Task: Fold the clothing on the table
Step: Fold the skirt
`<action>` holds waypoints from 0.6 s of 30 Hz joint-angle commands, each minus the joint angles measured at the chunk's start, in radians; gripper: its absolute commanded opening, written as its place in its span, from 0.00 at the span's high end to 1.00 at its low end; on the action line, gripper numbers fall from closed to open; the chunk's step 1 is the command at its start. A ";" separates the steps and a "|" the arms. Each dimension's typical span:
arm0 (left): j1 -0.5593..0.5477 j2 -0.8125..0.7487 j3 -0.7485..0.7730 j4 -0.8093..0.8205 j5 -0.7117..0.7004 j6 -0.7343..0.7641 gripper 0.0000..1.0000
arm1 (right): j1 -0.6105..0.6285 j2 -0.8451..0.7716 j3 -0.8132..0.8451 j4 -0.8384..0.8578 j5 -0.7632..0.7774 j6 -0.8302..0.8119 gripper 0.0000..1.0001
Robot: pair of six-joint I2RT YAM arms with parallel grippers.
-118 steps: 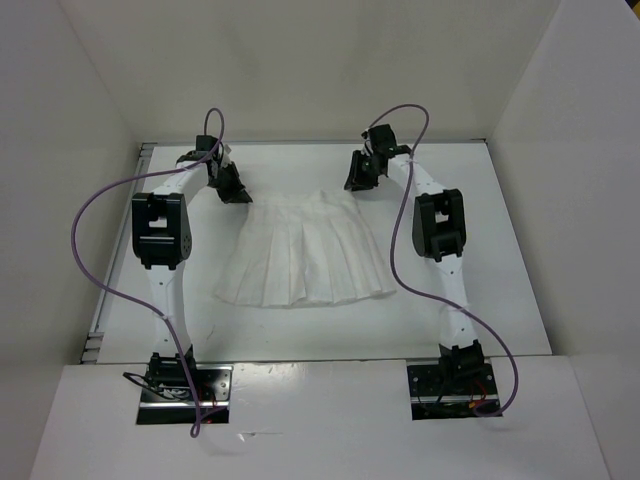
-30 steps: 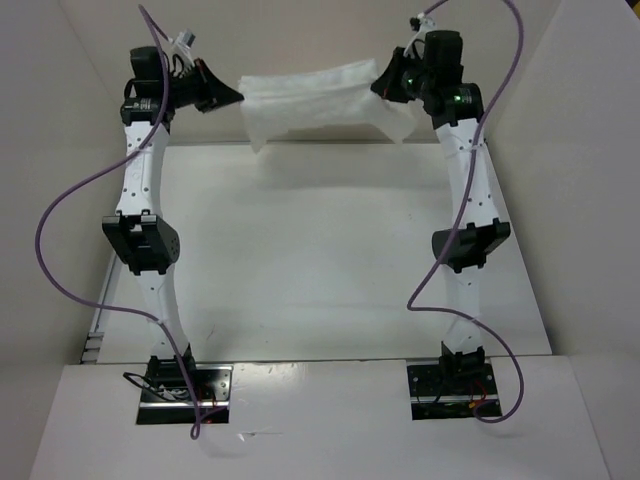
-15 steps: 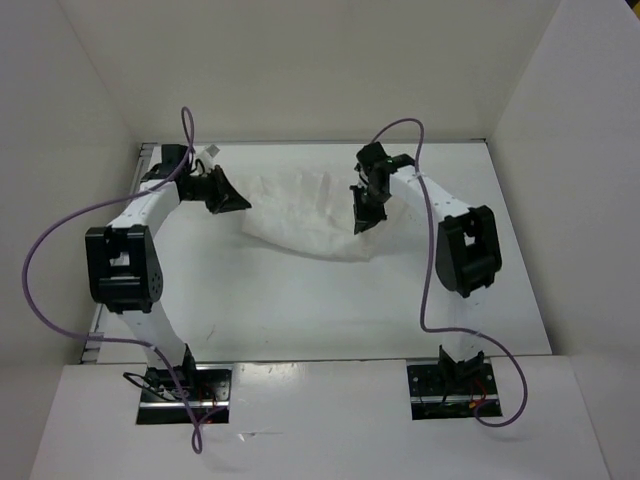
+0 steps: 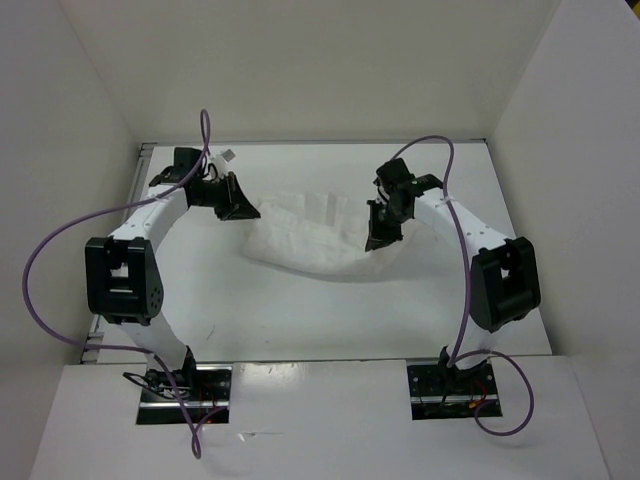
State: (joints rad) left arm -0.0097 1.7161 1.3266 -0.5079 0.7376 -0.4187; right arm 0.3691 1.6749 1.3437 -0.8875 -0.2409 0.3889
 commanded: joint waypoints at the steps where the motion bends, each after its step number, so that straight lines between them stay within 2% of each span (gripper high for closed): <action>1: -0.001 0.048 0.095 0.028 -0.032 0.005 0.93 | -0.016 -0.067 0.034 0.012 0.077 0.015 1.00; 8: -0.001 0.144 0.322 0.002 -0.187 -0.028 0.92 | -0.077 -0.040 0.113 0.045 0.187 0.015 1.00; 12: -0.001 0.258 0.469 -0.021 -0.196 -0.028 0.91 | -0.104 0.020 0.150 0.108 0.198 0.005 1.00; 18: -0.010 0.387 0.545 -0.021 -0.205 -0.037 0.91 | -0.125 0.124 0.245 0.173 0.235 0.005 1.00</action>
State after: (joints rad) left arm -0.0357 2.0460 1.8256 -0.5396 0.6033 -0.4522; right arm 0.2695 1.7535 1.5326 -0.7315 -0.1074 0.4114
